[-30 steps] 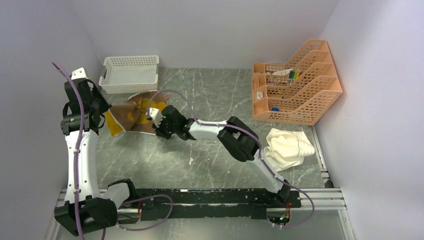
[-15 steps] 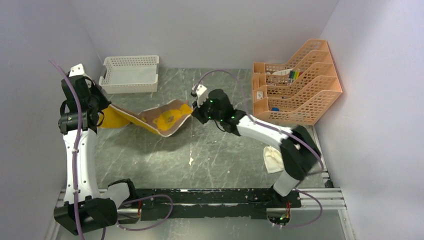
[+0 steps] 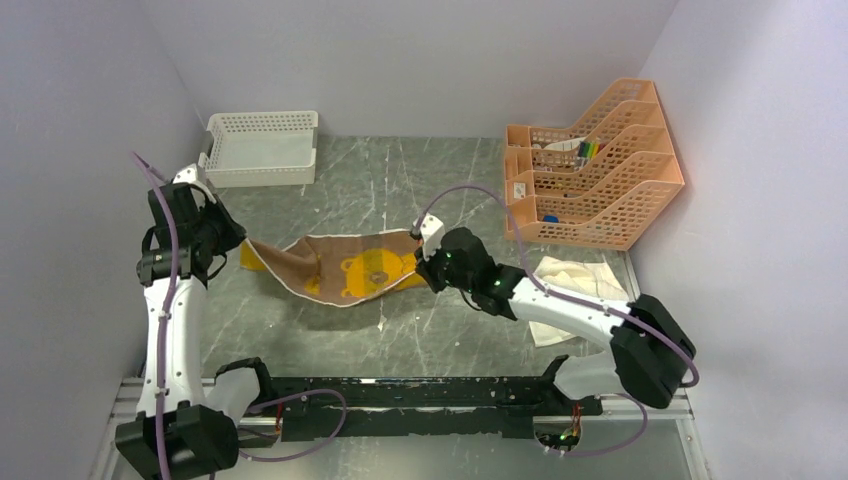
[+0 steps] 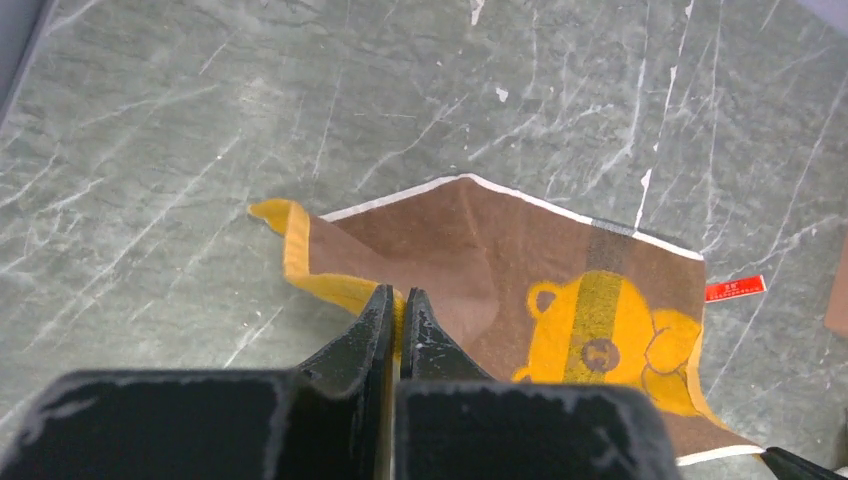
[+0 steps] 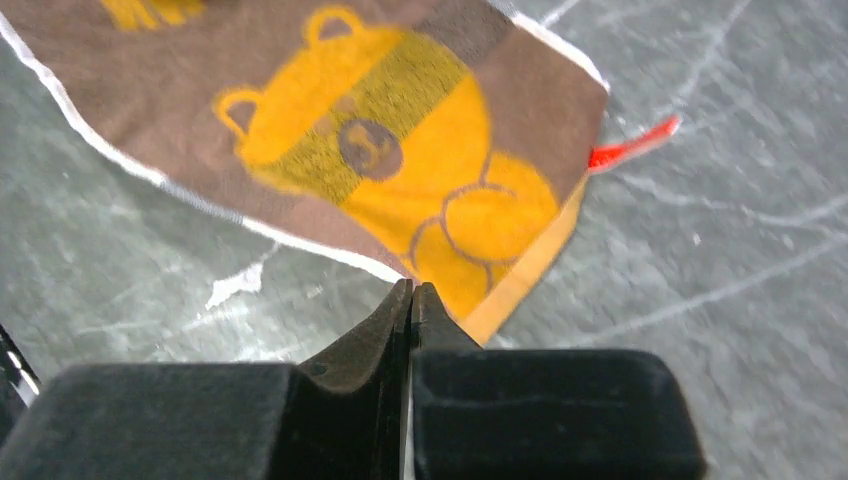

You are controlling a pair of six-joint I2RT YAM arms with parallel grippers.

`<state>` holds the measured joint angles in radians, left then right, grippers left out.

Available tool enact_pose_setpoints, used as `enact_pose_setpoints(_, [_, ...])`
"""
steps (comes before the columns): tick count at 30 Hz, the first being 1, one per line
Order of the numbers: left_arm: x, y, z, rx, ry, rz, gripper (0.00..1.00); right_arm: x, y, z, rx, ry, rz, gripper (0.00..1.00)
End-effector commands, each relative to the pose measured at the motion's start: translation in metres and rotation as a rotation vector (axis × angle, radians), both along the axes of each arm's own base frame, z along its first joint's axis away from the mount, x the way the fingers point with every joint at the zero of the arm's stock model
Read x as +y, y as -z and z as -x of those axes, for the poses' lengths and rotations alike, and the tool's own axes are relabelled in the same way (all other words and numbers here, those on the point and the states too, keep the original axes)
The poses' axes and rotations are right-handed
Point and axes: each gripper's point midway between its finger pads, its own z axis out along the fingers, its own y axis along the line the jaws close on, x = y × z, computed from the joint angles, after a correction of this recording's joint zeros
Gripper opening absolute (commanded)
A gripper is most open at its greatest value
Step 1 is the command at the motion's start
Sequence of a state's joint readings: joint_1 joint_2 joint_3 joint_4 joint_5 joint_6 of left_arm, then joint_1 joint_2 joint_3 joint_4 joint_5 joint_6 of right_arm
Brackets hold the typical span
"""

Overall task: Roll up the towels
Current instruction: Flatten out the towel at the center of the board.

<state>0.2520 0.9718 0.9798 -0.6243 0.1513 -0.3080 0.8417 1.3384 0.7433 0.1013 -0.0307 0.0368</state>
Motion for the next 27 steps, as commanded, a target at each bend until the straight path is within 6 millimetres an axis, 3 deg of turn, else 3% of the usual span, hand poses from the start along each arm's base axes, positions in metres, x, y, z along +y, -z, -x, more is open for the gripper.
enact_pose_setpoints(1, [0.003, -0.047, 0.006, -0.143, -0.044, -0.019, 0.07, -0.026, -0.057, -0.01, -0.131, 0.153, -0.08, 0.0])
enact_pose_setpoints(4, [0.003, -0.1, 0.018, -0.276, -0.091, -0.015, 0.07, -0.051, -0.11, -0.005, -0.224, 0.221, -0.144, 0.0])
enact_pose_setpoints(6, [-0.001, -0.124, 0.028, -0.345, -0.098, -0.009, 0.07, -0.069, -0.148, 0.005, -0.275, 0.248, -0.206, 0.0])
enact_pose_setpoints(8, [-0.005, -0.134, 0.039, -0.37, -0.098, 0.0, 0.07, -0.084, -0.177, 0.018, -0.309, 0.255, -0.27, 0.0])
enact_pose_setpoints(11, [-0.014, -0.132, 0.065, -0.367, -0.092, 0.006, 0.07, -0.105, -0.214, 0.048, -0.326, 0.223, -0.36, 0.0])
enact_pose_setpoints(13, [-0.019, -0.132, 0.08, -0.381, -0.084, 0.002, 0.07, -0.112, -0.221, 0.061, -0.316, 0.198, -0.372, 0.0])
enact_pose_setpoints(16, [-0.03, -0.128, 0.107, -0.385, -0.077, 0.031, 0.07, -0.115, -0.214, 0.078, -0.267, 0.139, -0.347, 0.0])
enact_pose_setpoints(22, [-0.032, -0.113, 0.157, -0.439, -0.192, 0.088, 0.07, -0.123, -0.207, 0.101, -0.242, 0.077, -0.346, 0.0])
enact_pose_setpoints(24, [-0.031, -0.114, 0.164, -0.455, -0.216, 0.097, 0.07, -0.125, -0.207, 0.101, -0.239, 0.077, -0.336, 0.0])
enact_pose_setpoints(27, [-0.027, -0.102, 0.156, -0.363, -0.225, 0.092, 0.07, -0.125, -0.206, 0.094, -0.247, 0.1, -0.32, 0.0])
